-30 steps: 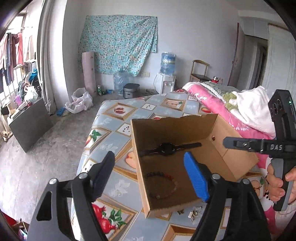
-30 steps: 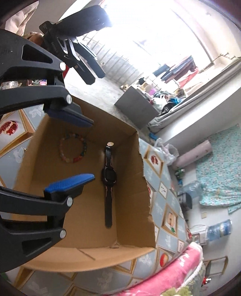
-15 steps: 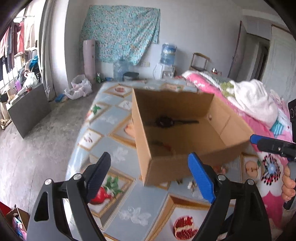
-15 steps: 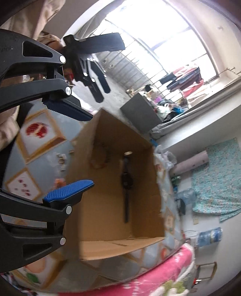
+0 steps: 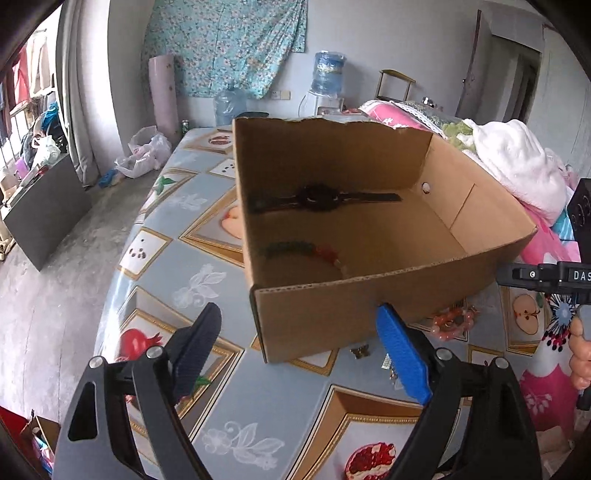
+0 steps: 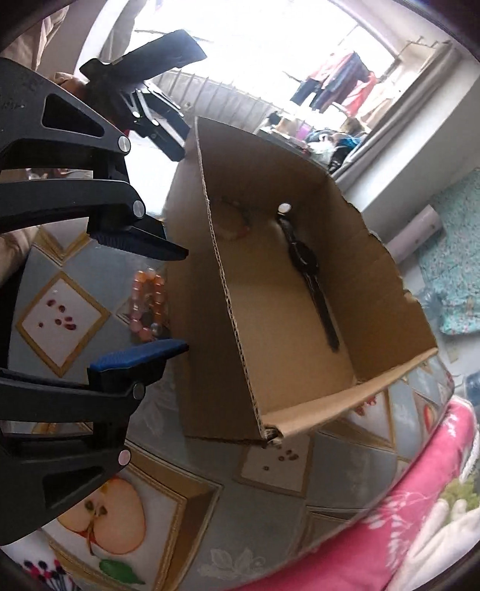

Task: Organize jewelry
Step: 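Open the left gripper to drop the bracelet and withdraw, then move both tools away from the box toward the charms on the table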

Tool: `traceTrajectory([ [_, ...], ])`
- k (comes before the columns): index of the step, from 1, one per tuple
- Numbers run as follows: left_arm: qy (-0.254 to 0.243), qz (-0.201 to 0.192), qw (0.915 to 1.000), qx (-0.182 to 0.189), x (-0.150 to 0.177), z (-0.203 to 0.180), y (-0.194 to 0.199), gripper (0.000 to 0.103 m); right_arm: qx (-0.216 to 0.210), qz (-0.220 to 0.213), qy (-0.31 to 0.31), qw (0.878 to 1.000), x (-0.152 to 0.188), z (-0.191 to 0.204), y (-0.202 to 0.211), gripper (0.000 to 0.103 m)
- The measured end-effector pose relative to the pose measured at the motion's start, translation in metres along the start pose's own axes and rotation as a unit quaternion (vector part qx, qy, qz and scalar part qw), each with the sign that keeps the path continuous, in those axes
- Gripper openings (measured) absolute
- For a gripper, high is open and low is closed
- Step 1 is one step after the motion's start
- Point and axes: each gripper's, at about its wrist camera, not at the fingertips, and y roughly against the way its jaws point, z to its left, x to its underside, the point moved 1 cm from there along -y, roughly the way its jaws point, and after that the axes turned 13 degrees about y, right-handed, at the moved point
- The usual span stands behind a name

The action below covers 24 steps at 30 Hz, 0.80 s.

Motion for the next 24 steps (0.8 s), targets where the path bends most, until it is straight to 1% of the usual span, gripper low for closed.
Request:
traceTrajectory([
  [5,-0.003,0.002,1.0000,-0.004,-0.005,-0.004,-0.006,0.085,-0.012,-0.010,0.000,1.000,0.003,-0.004,0.003,0.042],
  [11,-0.001,0.001,1.0000,-0.006,-0.013,-0.004,-0.013,0.085,-0.016,-0.018,0.003,1.000,0.004,-0.004,-0.002,0.043],
  [15,0.002,-0.001,1.0000,-0.008,-0.016,-0.004,-0.016,0.085,-0.020,-0.027,0.006,0.999,0.013,-0.004,-0.002,0.045],
  [17,0.005,0.000,0.9999,-0.010,-0.016,-0.004,-0.015,0.085,-0.004,-0.027,0.014,1.000,0.018,0.000,0.000,0.049],
  [19,0.005,-0.006,0.9999,-0.011,-0.014,-0.003,-0.009,0.085,0.010,-0.031,0.029,0.999,0.025,0.003,0.009,0.059],
  [20,0.003,-0.006,0.9999,-0.010,-0.012,-0.002,-0.005,0.085,0.013,-0.032,0.035,0.999,0.027,0.005,0.013,0.061],
  [22,-0.001,-0.003,0.9999,-0.013,-0.005,0.002,0.001,0.085,0.029,-0.035,0.047,0.998,0.036,0.008,0.022,0.072],
  [23,-0.001,-0.001,0.9999,-0.015,-0.002,0.003,0.002,0.086,0.037,-0.035,0.050,0.997,0.039,0.009,0.025,0.075],
  [24,-0.001,0.004,0.9998,-0.018,0.002,0.005,0.002,0.087,0.051,-0.034,0.055,0.997,0.044,0.008,0.029,0.081],
])
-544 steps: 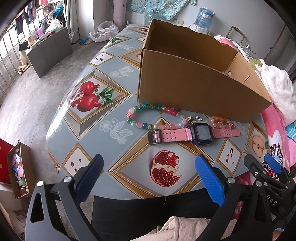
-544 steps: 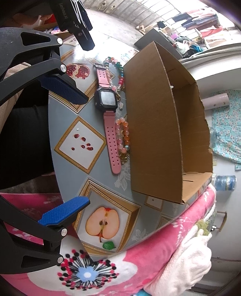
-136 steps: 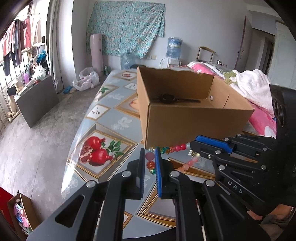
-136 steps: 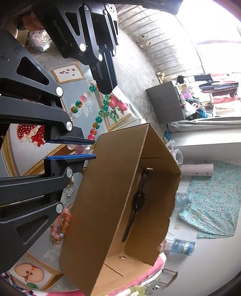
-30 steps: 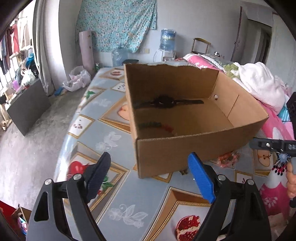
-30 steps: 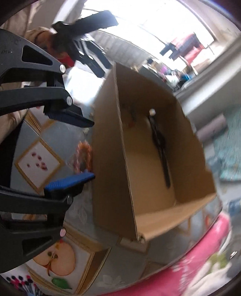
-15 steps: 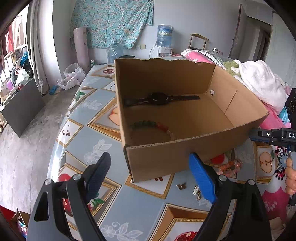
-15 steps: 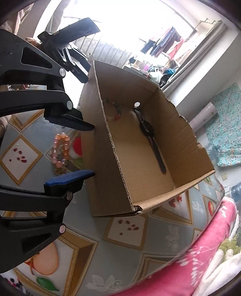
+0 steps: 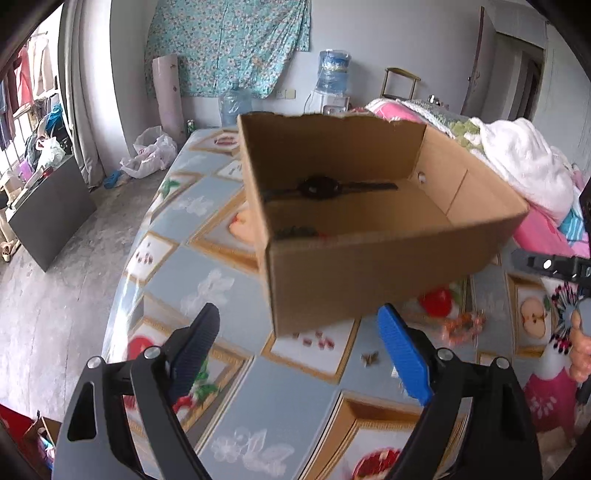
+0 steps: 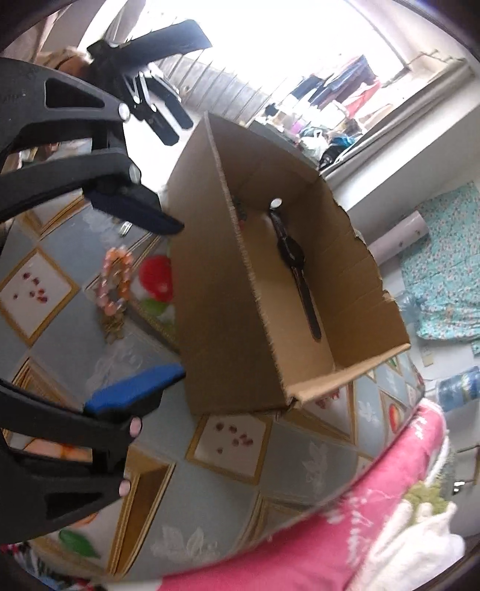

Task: Organize jewelry
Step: 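Move both tools away from the box toward the charms on the table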

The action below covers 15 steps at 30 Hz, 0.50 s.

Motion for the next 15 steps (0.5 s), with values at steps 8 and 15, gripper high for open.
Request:
traceTrajectory([
  [8,0.001,0.077,0.9966,-0.031,0.044,0.010,-0.022,0.088,0.102,0.052,0.039,0.993,0.047,-0.003,0.011,0.092],
  [15,-0.011,0.088,0.9948,-0.049,0.058,0.005,-0.035,0.095,0.151,0.091,0.095,0.980,0.068,0.016,-0.009,0.092],
])
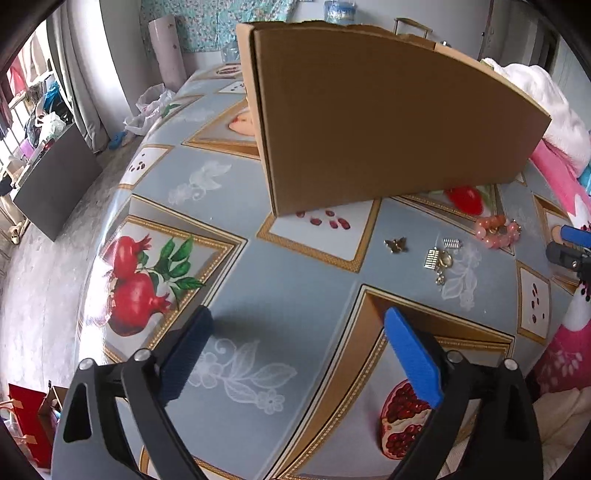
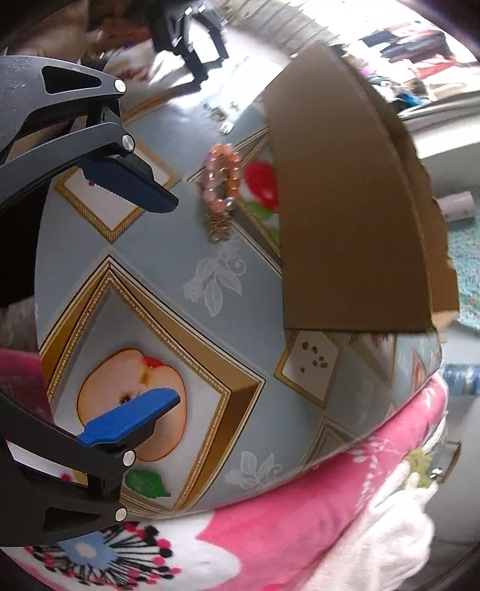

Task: Organize jewelry
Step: 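Move both tools away from the box toward the charms on the table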

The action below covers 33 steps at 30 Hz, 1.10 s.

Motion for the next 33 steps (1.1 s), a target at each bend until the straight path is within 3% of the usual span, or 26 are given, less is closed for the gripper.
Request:
traceTrajectory([
  [6,-0.002,-0.007,1.0000,0.005,0.001,0.004,-0.003,0.098,0.017,0.012,0.025,0.999,0.003,0.013,-0.006,0.095],
  [22,-0.011,-0.028,0.9995,0.014,0.007,0.003,0.001,0.098,0.002,0.011,0.011,1.000,-0.003,0.006,-0.011,0.095],
  [27,-0.017,-0.030,0.9992,0.020,0.009,0.003,0.003,0.098,-0.052,-0.038,-0.041,0.997,-0.012,0.000,0.010,0.095],
  [30,-0.019,-0.030,0.9991,0.023,0.009,0.003,0.004,0.098,-0.097,-0.076,-0.023,0.992,-0.021,0.013,0.024,0.092],
  [33,-0.019,-0.030,0.9991,0.023,0.009,0.004,0.003,0.098,-0.123,-0.094,0.000,0.988,-0.027,0.026,0.029,0.082],
])
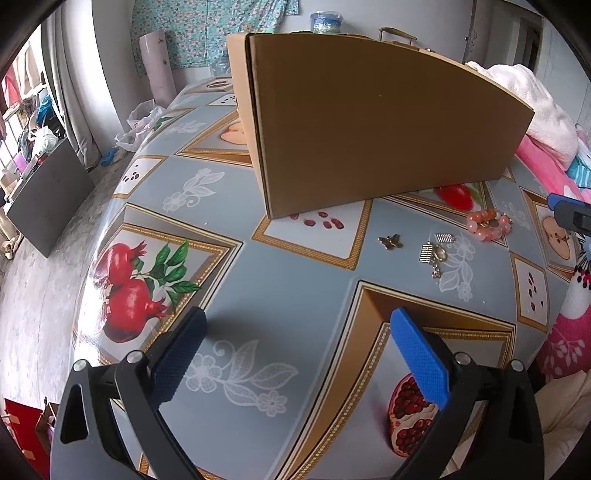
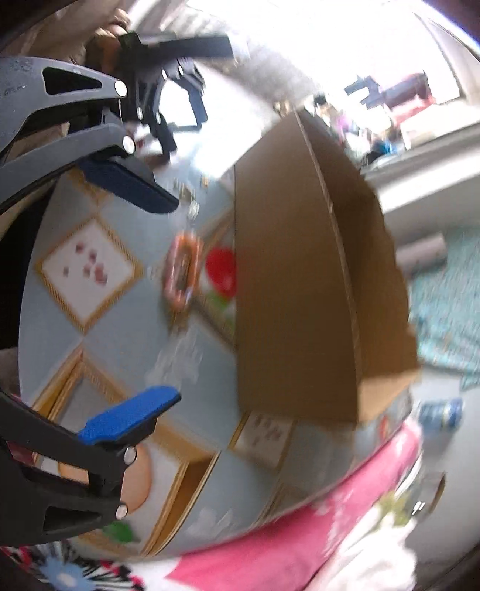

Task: Organize jewelry
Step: 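Move both tools away from the box toward the charms on the table, then lower the right gripper onto the small silver charm beside the gold chain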

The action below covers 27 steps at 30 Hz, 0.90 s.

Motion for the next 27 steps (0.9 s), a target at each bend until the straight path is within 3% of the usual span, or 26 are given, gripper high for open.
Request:
traceTrajectory([
  [6,-0.001,0.000,1.0000,0.001,-0.002,0.000,0.000,0.098,-0.049,0.014,-0.020,0.998,0.000,0.007,-0.016,0.047],
  [11,-0.002,-0.017,0.9996,0.023,-0.007,-0.005,0.005,0.097,-0.093,0.021,0.006,0.995,0.002,0.032,-0.027,0.037],
  [16,-0.025,-0.037,0.9978,0.049,-0.010,-0.021,0.013,0.085,-0.101,0.031,0.046,0.993,-0.006,0.052,-0.045,0.028],
  [21,-0.053,-0.028,0.9948,0.082,-0.014,-0.041,0.010,0.058,-0.096,0.042,0.046,0.993,-0.014,0.051,-0.063,0.016],
  [27,-0.103,-0.033,0.9871,0.119,-0.014,-0.067,0.011,0.033,-0.083,0.045,0.025,0.995,-0.020,0.039,-0.074,0.010],
])
